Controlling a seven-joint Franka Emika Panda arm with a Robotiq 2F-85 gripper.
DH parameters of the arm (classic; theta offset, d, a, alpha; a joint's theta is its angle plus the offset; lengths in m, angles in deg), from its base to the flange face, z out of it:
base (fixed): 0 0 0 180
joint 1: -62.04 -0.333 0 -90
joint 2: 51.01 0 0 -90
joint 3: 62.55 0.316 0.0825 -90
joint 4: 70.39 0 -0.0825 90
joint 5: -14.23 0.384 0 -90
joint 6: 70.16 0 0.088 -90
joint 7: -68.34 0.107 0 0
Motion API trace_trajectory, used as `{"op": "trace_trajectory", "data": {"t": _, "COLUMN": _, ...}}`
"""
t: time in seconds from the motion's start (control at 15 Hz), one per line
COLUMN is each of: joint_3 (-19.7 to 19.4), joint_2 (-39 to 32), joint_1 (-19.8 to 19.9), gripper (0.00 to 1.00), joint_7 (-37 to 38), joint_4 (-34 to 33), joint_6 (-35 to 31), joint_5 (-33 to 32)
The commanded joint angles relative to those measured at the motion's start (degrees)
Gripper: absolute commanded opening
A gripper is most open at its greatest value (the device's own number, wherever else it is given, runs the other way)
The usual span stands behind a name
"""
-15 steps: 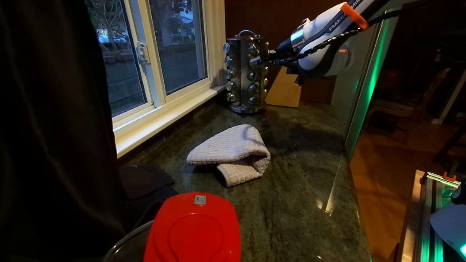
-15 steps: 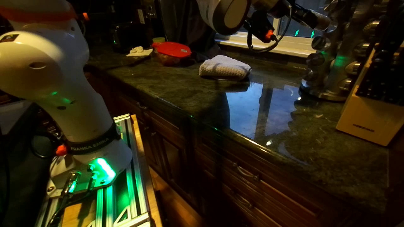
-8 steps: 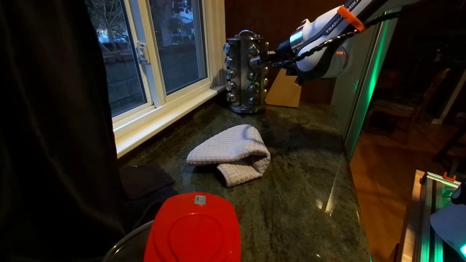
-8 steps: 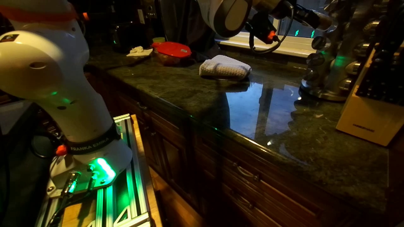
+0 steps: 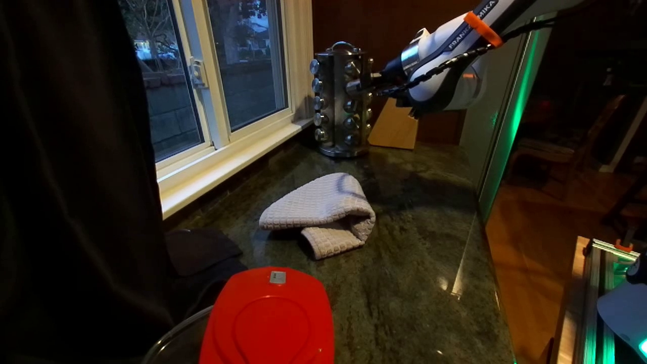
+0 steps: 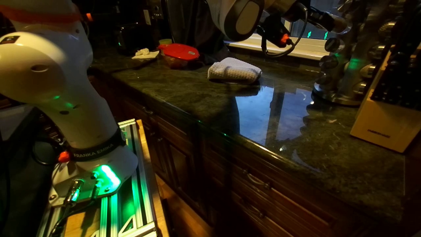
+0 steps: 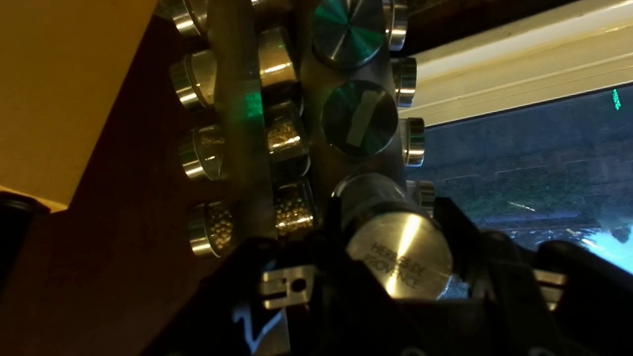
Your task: Place the spice bottle in the second hole from the top on the spice rack holder
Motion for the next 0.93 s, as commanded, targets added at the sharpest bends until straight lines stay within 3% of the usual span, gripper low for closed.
{"op": "trace_trajectory", "data": {"t": 0.0, "joint_3": -0.3, "joint_2": -1.6, "joint_1": -0.7, "gripper": 0.24, "joint_7": -2.2, "joint_4": -1.3, "joint_6": -2.6, "joint_5": 2.1}}
{"op": "trace_trajectory", "data": {"t": 0.87, "joint_3": -0.3, "joint_2": -5.9, "joint_1": -0.8, "gripper": 0.24, "joint_7": -4.3, "joint_4": -3.4, "joint_6": -8.0, "joint_5": 1.5}}
